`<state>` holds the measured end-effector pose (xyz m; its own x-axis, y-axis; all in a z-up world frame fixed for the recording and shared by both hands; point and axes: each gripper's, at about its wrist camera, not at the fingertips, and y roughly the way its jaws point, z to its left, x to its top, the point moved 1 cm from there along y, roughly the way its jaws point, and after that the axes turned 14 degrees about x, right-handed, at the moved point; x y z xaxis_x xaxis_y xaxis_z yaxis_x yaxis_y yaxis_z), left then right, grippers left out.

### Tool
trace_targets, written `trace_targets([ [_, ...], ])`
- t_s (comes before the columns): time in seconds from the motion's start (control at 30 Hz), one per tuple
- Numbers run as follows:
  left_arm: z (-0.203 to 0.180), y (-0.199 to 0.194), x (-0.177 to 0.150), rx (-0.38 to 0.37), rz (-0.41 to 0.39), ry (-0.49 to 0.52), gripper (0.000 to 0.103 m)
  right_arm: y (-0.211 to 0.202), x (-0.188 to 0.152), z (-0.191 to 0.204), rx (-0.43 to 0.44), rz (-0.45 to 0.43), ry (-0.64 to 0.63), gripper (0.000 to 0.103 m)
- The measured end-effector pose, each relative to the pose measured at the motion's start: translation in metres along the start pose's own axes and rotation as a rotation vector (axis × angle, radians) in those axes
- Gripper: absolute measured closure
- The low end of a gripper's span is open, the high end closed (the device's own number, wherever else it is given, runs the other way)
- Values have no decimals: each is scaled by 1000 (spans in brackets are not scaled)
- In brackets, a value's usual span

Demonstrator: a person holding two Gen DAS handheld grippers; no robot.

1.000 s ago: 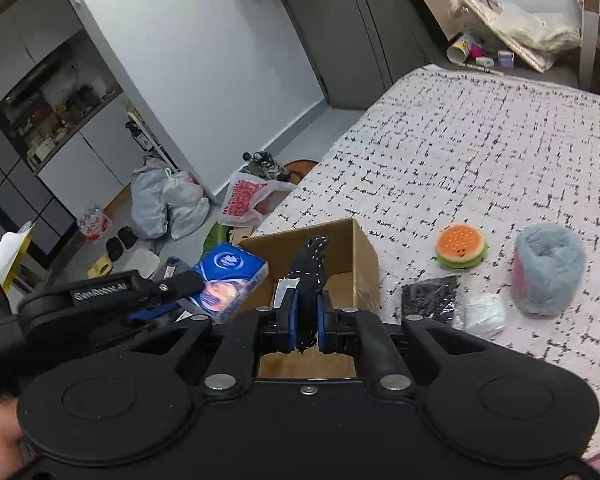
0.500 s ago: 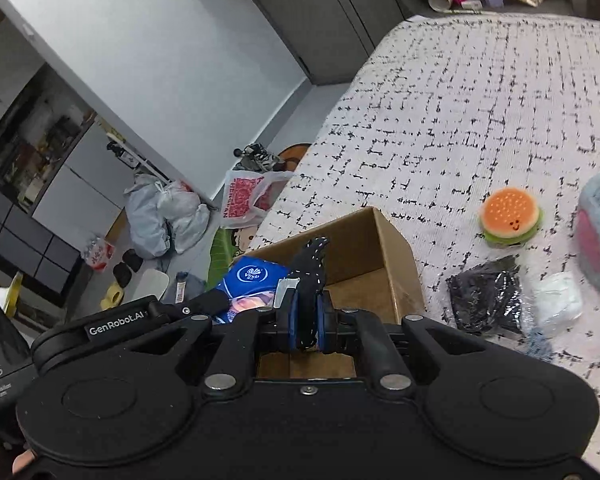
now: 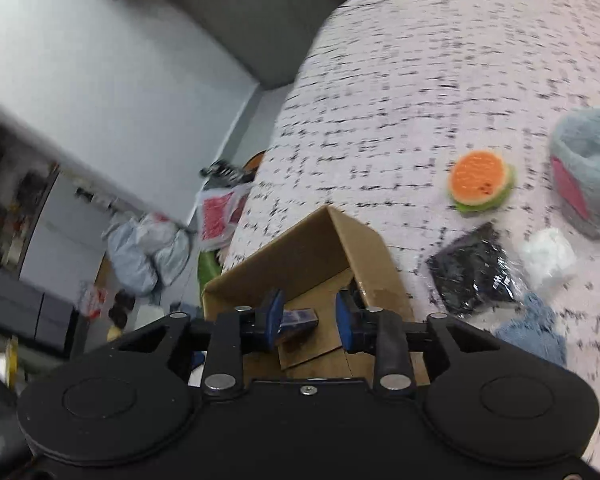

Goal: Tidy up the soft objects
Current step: 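Carry both items over the cardboard box and open both grippers, then withdraw both grippers from the box back toward the plush cup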

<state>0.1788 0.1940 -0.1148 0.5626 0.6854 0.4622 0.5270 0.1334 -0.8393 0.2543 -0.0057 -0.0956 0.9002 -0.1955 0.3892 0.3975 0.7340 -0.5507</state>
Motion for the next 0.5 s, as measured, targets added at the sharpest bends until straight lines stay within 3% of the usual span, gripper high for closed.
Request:
trace_targets([
  [0.13,5,-29,-2,25,-38,-38,38,-21,2,13,15,-37,-6,47],
  [0.2,4,-43,-5,31,-75,-27,24,-33,2,20,23,-50,-39,42],
  [0.3,-1,-62,-11,24,-121,-9,18,-50,1,25,32,-40,-75,35],
  [0.43,-11,-85,-21,25,-156,4,17,-73,-2,25,11,-24,-89,19],
  [0.5,-17,-96,-27,44,-180,34,17,-84,-1,28,0,-38,-79,15],
])
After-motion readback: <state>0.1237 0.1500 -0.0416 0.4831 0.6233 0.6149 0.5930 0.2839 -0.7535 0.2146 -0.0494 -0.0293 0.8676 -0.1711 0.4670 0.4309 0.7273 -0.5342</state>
